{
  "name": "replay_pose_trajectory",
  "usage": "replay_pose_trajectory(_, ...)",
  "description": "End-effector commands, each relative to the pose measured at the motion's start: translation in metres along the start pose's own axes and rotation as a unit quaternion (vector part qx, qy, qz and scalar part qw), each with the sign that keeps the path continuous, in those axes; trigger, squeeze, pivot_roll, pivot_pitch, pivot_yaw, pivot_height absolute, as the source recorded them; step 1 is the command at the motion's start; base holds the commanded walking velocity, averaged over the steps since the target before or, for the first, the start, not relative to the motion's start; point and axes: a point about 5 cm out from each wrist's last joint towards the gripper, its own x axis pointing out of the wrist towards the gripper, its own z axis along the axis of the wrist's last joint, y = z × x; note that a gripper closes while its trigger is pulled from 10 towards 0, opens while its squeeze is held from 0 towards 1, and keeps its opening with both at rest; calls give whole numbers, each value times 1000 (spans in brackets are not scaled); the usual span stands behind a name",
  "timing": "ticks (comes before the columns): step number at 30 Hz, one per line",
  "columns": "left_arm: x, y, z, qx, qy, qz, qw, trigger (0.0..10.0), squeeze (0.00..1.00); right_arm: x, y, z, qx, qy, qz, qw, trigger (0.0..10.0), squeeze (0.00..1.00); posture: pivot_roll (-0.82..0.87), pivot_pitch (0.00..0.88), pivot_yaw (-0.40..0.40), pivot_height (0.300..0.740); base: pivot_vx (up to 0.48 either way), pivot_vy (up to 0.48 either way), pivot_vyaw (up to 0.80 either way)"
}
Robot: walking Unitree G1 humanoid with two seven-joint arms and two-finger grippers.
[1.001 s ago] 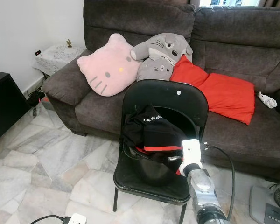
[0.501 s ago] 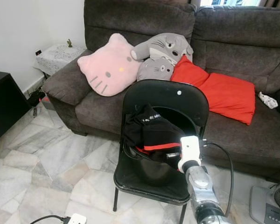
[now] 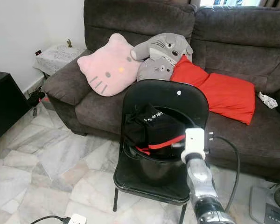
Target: Hang hanger
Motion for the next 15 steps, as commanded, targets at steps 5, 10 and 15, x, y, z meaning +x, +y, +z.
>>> replay_pose_trajectory(5,-2,-2,-10,7,19,-1,1000,10000,0,12,5,51,-19,-106,-24,994,0,0,-42,24,36,740,0,0,0)
replay_pose_trajectory(10,-2,-3,-11,7,20,-1,1000,10000,0,15,6,85,-17,-170,-57,984,0,0,-46,13,33,740,0,0,0)
replay_pose_trajectory(15,-2,-3,-10,5,19,-1,1000,10000,0,16,4,113,-12,-210,-63,976,0,0,-50,26,32,740,0,0,0)
